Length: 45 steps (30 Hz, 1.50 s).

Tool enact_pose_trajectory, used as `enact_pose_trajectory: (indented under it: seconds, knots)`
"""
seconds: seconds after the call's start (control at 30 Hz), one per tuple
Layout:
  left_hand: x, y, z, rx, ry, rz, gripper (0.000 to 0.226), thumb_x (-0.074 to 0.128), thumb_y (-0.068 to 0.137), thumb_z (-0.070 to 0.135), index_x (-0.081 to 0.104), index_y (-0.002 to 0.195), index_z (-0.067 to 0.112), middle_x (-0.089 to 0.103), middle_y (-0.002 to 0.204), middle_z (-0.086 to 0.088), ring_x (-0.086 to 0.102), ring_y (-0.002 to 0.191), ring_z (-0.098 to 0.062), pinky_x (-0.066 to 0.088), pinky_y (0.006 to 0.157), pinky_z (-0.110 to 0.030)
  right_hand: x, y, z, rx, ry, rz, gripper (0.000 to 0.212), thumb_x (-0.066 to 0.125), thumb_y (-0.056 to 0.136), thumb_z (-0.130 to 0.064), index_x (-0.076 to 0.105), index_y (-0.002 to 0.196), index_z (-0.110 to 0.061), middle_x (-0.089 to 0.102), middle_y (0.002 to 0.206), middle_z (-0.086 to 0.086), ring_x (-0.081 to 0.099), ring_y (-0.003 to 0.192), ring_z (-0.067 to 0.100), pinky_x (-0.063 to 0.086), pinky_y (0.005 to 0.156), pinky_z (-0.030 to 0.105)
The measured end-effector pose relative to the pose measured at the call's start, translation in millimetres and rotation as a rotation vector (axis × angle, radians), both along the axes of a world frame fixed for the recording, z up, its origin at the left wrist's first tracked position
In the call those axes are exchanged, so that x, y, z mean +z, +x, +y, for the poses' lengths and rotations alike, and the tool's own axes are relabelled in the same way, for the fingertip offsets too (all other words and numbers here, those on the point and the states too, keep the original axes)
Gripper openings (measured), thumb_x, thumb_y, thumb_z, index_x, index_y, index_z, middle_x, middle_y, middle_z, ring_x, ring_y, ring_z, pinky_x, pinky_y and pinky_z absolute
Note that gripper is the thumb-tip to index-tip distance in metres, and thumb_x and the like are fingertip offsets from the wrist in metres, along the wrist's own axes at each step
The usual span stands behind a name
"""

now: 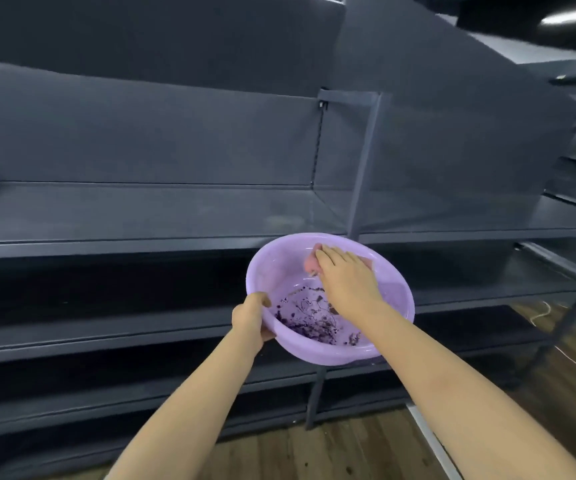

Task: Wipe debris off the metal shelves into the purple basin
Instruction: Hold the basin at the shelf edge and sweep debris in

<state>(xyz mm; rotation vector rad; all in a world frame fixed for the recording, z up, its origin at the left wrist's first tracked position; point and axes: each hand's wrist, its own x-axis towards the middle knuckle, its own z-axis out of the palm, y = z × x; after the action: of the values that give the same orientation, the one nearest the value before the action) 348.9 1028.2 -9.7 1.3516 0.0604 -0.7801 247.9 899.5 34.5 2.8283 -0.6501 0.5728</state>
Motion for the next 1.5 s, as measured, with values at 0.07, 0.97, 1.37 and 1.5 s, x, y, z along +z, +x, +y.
enact_pose_trajectory:
  seconds: [0.07, 0.97, 1.37, 1.5]
  knots:
    - [-1.2, 23.4, 40.1, 0.055, 0.015, 0.001, 0.023, 0.051, 0.077, 0.005, 0.056, 0.099, 0.002, 0.062, 0.11, -0.023, 0.063, 0.093, -0.04, 0.056, 0.081, -0.05, 0.8, 32.7, 29.0, 0.04, 0.01, 0.006, 0.056, 0.048, 0.091, -0.007, 0.031, 0.144, -0.012, 0.035, 0.149, -0.001, 0.033, 0.136, 0.017, 0.024, 0.107, 0.031]
    - [-62.9, 255.2, 506.6, 0.883, 0.21, 0.115, 0.009, 0.056, 0.073, 0.007, 0.051, 0.077, 0.001, 0.055, 0.079, -0.017, 0.049, 0.051, -0.026, 0.042, 0.053, -0.028, -36.9, 380.1, 450.3, 0.713, 0.138, 0.06, 0.054, 0.038, 0.098, -0.007, 0.021, 0.149, -0.011, 0.026, 0.155, 0.005, 0.021, 0.143, 0.019, 0.009, 0.117, 0.031]
    - [-61.4, 391.6, 521.5, 1.018, 0.188, 0.105, 0.008, 0.057, 0.075, 0.007, 0.051, 0.075, 0.001, 0.055, 0.079, -0.016, 0.052, 0.061, -0.031, 0.046, 0.052, -0.032, -28.0, 546.1, 461.6, 0.79, 0.112, 0.076, 0.05, 0.037, 0.099, -0.012, 0.024, 0.148, -0.011, 0.026, 0.155, 0.005, 0.022, 0.143, 0.018, 0.011, 0.116, 0.031]
    - [-65.2, 440.0, 512.8, 1.035, 0.15, 0.136, 0.013, 0.056, 0.076, 0.006, 0.053, 0.085, -0.003, 0.056, 0.078, -0.017, 0.053, 0.062, -0.031, 0.045, 0.052, -0.031, -19.5, 608.5, 444.2, 0.78, 0.122, 0.086, 0.048, 0.037, 0.1, -0.016, 0.026, 0.147, -0.012, 0.028, 0.154, 0.004, 0.024, 0.142, 0.017, 0.012, 0.115, 0.029]
